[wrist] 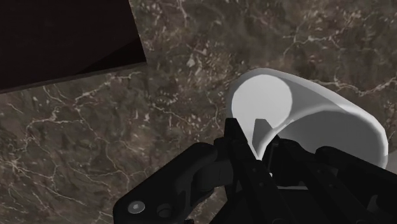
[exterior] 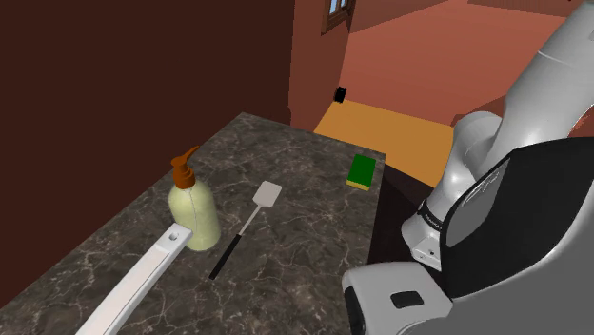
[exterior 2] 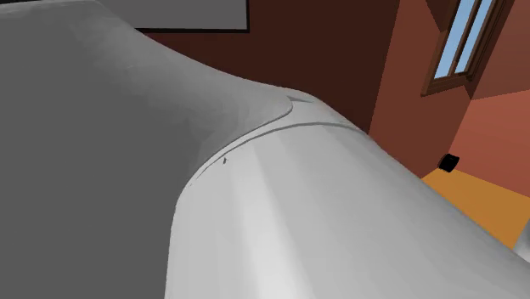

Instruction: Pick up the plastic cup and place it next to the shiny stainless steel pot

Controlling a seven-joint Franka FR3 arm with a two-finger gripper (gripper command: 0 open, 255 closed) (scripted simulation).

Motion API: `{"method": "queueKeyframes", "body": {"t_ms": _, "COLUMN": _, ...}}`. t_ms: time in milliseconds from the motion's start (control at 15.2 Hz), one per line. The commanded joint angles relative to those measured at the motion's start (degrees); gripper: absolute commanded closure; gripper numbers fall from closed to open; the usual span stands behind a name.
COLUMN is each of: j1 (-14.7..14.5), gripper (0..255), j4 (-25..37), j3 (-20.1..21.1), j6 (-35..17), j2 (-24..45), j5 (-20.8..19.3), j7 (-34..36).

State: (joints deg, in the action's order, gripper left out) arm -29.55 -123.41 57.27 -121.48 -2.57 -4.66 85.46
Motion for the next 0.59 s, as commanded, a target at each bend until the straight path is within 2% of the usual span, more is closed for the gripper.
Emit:
{"method": "queueKeyframes", "body": {"t_ms": 0, "j1": 0.03, "gripper": 255, "j4": -0.70, "j3": 0.24, "j6": -1.32, "j2": 1.16, "j5": -1.23, "j7": 0.99}}
{"method": "queueKeyframes", "body": {"t_ms": 264, "j1": -0.12, "gripper": 255, "j4": -2.23, "j3": 0.48, "j6": -4.11, "j2": 3.98, "j5": -4.36, "j7": 3.48}}
{"method": "queueKeyframes", "body": {"t_ms": 528, "j1": -0.15, "gripper": 255, "j4": -2.23, "j3": 0.45, "j6": -4.11, "j2": 3.98, "j5": -4.36, "j7": 3.48}}
